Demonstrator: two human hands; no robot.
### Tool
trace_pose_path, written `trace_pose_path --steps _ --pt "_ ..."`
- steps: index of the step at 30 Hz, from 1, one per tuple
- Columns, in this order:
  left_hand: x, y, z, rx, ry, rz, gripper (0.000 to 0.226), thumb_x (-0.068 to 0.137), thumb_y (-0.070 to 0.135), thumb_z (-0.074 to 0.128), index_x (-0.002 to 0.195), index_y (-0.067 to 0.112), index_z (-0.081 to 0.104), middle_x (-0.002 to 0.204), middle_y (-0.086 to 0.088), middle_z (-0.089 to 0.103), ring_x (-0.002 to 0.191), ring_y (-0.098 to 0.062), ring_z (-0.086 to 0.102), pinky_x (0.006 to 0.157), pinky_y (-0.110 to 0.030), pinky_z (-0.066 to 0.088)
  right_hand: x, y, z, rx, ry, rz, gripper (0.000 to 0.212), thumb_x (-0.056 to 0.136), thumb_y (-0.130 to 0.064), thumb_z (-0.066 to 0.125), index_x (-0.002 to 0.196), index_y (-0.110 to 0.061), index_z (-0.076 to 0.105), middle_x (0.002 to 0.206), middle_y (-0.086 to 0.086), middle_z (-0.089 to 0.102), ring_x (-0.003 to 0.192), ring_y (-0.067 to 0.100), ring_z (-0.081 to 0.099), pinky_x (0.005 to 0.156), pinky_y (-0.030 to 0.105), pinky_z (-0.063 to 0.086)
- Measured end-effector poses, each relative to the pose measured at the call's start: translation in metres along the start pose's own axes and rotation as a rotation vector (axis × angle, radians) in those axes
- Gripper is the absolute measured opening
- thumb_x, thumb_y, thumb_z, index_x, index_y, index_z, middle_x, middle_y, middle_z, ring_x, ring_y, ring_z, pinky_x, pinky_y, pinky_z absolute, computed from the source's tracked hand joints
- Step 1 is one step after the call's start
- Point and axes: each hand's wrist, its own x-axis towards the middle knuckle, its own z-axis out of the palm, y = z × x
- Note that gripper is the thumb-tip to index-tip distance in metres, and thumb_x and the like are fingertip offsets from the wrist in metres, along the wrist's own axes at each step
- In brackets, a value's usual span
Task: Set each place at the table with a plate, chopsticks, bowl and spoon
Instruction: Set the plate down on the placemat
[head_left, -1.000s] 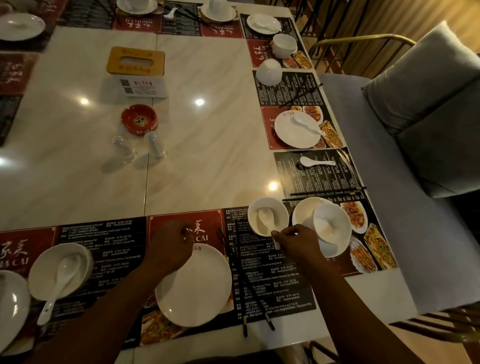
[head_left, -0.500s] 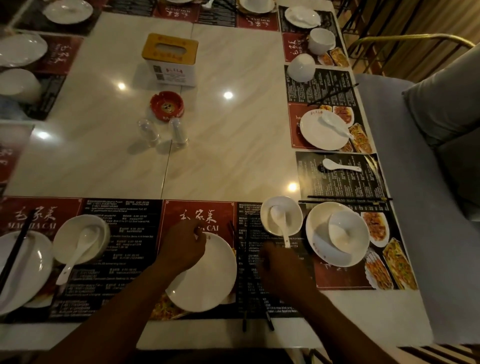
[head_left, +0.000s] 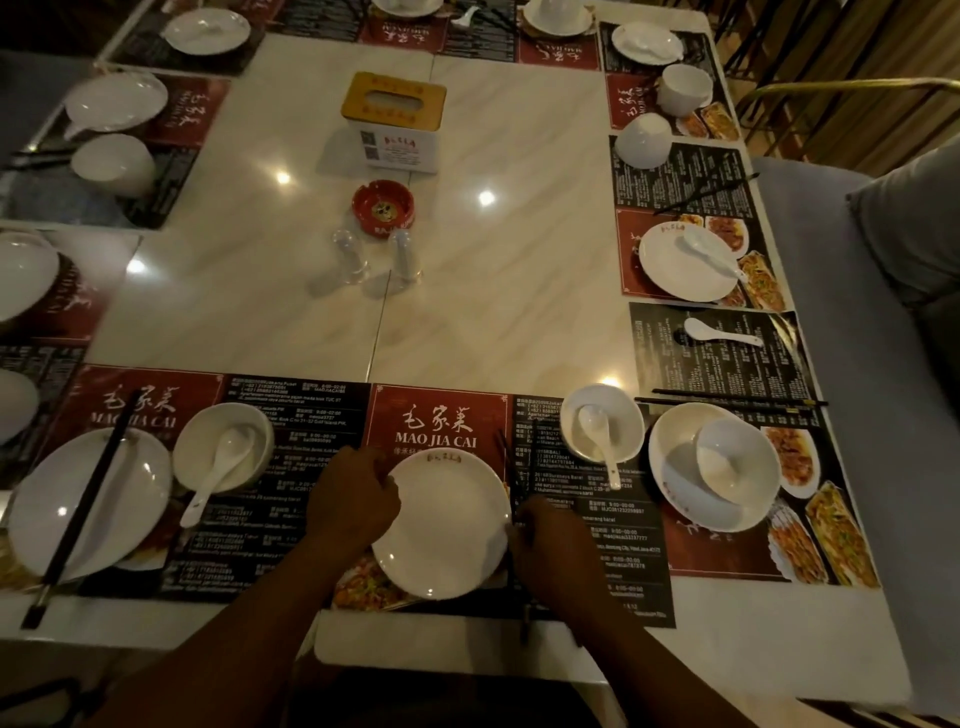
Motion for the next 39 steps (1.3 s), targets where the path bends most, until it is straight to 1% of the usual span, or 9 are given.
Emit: trace_pose_path --steps 3,6,10,14,17,25,30,35,39 --pt "-0.007 -0.018 0.001 -0.036 -0.08 0.023 0.014 0.088 0.022 0.067 0.101 0.022 0.073 0.094 0.003 0.071 0.087 -0.016 0.066 0.071 -0.026 0.05 0.001 -0.013 0.01 -0.005 0.003 0.037 0.015 0.095 -0.032 0.062 0.106 -0.022 0.064 0.097 -0.004 0.069 0.083 0.011 0.063 0.068 0.02 0.043" --pt "-0.01 -0.032 0.002 -0.082 -0.133 0.042 0.024 0.089 0.021 0.069 0.113 0.021 0.072 0.103 0.003 0.073 0.092 -0.014 0.067 0.078 -0.025 0.052 0.0 -0.018 0.014 -0.038 0.05 0.077 0.015 0.095 -0.029 0.062 0.108 -0.021 0.063 0.098 -0.003 0.068 0.086 0.013 0.064 0.071 0.022 0.046" --pt "-0.007 -0.04 0.0 -0.105 -0.168 0.086 0.028 0.087 0.017 0.07 0.115 0.023 0.072 0.103 0.004 0.073 0.091 -0.011 0.066 0.077 -0.023 0.05 -0.002 -0.017 0.019 -0.038 0.085 0.088 0.022 0.091 -0.026 0.067 0.111 -0.022 0.06 0.1 -0.004 0.067 0.089 0.013 0.062 0.076 0.026 0.049" --pt "-0.003 -0.044 -0.003 -0.138 -0.202 0.117 0.028 0.089 0.017 0.069 0.116 0.023 0.072 0.106 0.005 0.073 0.092 -0.008 0.065 0.085 -0.029 0.055 -0.005 -0.018 0.027 -0.049 0.107 0.097 0.022 0.089 -0.024 0.069 0.11 -0.021 0.064 0.1 -0.001 0.07 0.093 0.018 0.066 0.082 0.031 0.054" --pt "0.0 -0.046 -0.005 -0.161 -0.216 0.128 0.027 0.089 0.014 0.068 0.115 0.022 0.072 0.107 0.006 0.072 0.092 -0.006 0.064 0.082 -0.024 0.052 -0.008 -0.02 0.031 0.004 0.131 0.115 0.022 0.087 -0.021 0.071 0.109 -0.021 0.067 0.098 -0.002 0.071 0.092 0.017 0.067 0.083 0.031 0.055" --pt "0.007 -0.046 -0.008 -0.148 -0.249 0.156 0.026 0.087 0.016 0.07 0.112 0.025 0.072 0.092 0.01 0.07 0.081 -0.003 0.064 0.08 -0.029 0.057 -0.009 -0.018 0.036 0.026 0.138 0.166 0.021 0.09 -0.024 0.069 0.11 -0.021 0.065 0.099 -0.003 0.07 0.092 0.014 0.065 0.08 0.025 0.048" --pt "0.008 -0.047 -0.008 -0.112 -0.254 0.168 0.025 0.086 0.018 0.071 0.111 0.025 0.072 0.085 0.015 0.066 0.077 -0.002 0.063 0.072 -0.021 0.052 -0.007 -0.017 0.038 0.037 0.129 0.198 0.022 0.09 -0.024 0.069 0.111 -0.023 0.064 0.099 -0.003 0.071 0.092 0.014 0.065 0.079 0.025 0.048" --pt "0.007 -0.046 -0.008 -0.11 -0.267 0.159 0.025 0.086 0.017 0.071 0.11 0.025 0.072 0.088 0.012 0.068 0.078 -0.002 0.064 0.072 -0.022 0.054 -0.007 -0.016 0.038 0.031 0.132 0.192 0.02 0.09 -0.023 0.068 0.11 -0.023 0.064 0.099 -0.004 0.07 0.09 0.011 0.063 0.076 0.021 0.043" --pt "0.006 -0.046 -0.01 -0.101 -0.272 0.15 0.024 0.086 0.018 0.07 0.109 0.026 0.071 0.085 0.015 0.066 0.076 -0.001 0.063 0.067 -0.018 0.051 -0.006 -0.016 0.038 0.027 0.129 0.181 0.022 0.091 -0.024 0.068 0.112 -0.023 0.065 0.1 -0.004 0.07 0.092 0.012 0.064 0.079 0.021 0.046"
